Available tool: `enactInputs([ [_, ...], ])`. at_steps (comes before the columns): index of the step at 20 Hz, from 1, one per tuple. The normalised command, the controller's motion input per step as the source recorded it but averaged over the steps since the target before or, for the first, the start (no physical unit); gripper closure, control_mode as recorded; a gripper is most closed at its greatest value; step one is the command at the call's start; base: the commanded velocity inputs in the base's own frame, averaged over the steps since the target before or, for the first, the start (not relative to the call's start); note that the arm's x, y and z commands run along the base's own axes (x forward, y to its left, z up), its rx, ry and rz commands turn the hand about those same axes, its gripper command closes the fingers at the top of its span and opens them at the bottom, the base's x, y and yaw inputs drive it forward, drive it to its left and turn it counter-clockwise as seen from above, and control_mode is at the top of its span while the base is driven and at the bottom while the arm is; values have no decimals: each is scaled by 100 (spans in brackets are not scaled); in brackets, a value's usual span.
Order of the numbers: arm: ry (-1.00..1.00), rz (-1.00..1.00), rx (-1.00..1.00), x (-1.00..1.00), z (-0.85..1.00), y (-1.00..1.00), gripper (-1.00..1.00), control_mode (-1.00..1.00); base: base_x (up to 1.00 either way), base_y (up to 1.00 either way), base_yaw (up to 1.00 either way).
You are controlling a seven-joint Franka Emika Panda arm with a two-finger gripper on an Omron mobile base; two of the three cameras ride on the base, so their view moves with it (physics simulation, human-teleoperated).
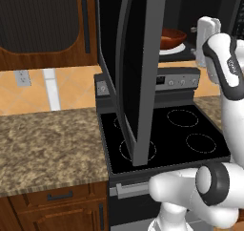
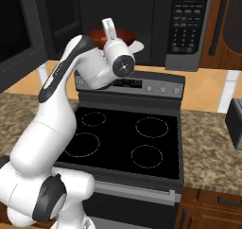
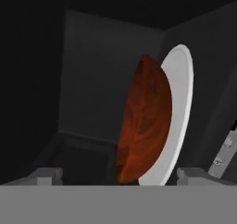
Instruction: Open the microwave, place the bowl with waffle inside the microwave, then close the microwave door and turn it on.
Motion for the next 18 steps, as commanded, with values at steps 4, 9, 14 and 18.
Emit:
enactInputs([
  [4,2,2,23,-100,28,-42,-100,-100,0,0,0],
  [9,0,-1,20,-100,17,-8,-100,-100,0,0,0],
  [14,0,-4,9,-100,0,-4,-100,-100,0,0,0],
  [18,0,0,2,-100,0,0,-100,-100,0,0,0],
])
